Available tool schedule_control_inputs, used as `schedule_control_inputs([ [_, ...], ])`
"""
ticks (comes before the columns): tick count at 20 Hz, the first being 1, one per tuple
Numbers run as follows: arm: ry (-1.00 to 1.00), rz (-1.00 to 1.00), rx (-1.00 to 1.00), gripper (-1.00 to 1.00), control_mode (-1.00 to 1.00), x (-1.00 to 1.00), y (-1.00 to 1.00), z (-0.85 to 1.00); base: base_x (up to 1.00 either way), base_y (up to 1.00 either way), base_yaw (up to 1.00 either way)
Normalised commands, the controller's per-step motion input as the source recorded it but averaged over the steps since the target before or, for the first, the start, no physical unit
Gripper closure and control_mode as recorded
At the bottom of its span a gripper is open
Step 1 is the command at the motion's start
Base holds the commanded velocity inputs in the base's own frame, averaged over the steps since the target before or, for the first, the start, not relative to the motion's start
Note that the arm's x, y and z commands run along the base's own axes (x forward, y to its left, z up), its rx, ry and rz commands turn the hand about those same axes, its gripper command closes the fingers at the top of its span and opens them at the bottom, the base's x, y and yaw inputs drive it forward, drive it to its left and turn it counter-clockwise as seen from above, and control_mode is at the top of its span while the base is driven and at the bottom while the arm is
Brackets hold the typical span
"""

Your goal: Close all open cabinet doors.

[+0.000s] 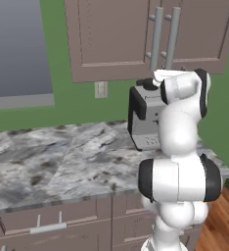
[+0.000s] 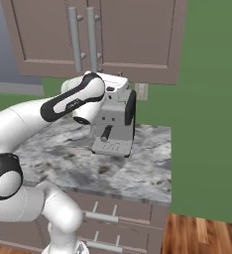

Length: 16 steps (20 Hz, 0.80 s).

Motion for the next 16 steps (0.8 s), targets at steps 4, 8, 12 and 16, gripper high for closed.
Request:
schedule_control_inputs([
  [4,0.0,-0.08,0.0,-1.0,-1.0,0.29,0.0,-0.01,0.0,0.0,0.0],
  [8,0.01,-0.04,0.0,-1.0,-1.0,0.19,0.0,0.0,0.0,0.0,0.0],
  [12,0.06,-0.01,0.0,-1.0,-1.0,-0.12,0.0,0.0,0.0,0.0,0.0],
  [16,0.07,-0.01,0.0,-1.0,-1.0,-0.48,0.0,0.0,0.0,0.0,0.0],
])
